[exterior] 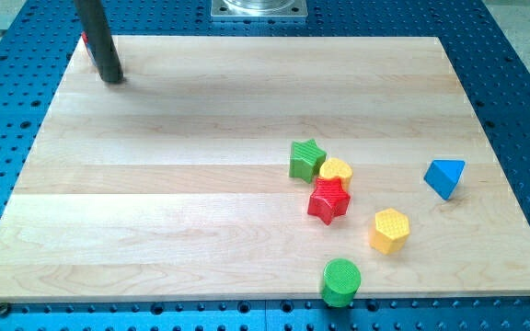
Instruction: Move the yellow heart to the right of the blue cube
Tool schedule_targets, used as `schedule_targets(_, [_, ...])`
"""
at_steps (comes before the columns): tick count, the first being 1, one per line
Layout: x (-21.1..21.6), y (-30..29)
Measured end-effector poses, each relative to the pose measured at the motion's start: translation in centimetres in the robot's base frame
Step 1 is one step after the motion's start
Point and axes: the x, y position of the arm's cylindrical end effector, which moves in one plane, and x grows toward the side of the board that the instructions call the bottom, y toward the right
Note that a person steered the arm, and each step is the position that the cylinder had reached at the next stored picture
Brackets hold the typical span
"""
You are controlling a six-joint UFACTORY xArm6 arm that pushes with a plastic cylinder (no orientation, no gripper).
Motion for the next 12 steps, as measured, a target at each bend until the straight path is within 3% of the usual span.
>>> schedule_targets(2, [1.5, 3.8])
schedule_targets(3, [1.9, 14.9])
schedule_targets(5, [10.5, 37.9])
schedule_targets(7, [14.5, 49.3])
schedule_targets(8, [17.7, 46.6])
schedule_targets(9, [17.7, 37.9])
schedule_targets(10, [14.7, 44.8])
schedule_targets(11, [21.8, 43.4])
schedule_targets(12, [19.8, 35.9])
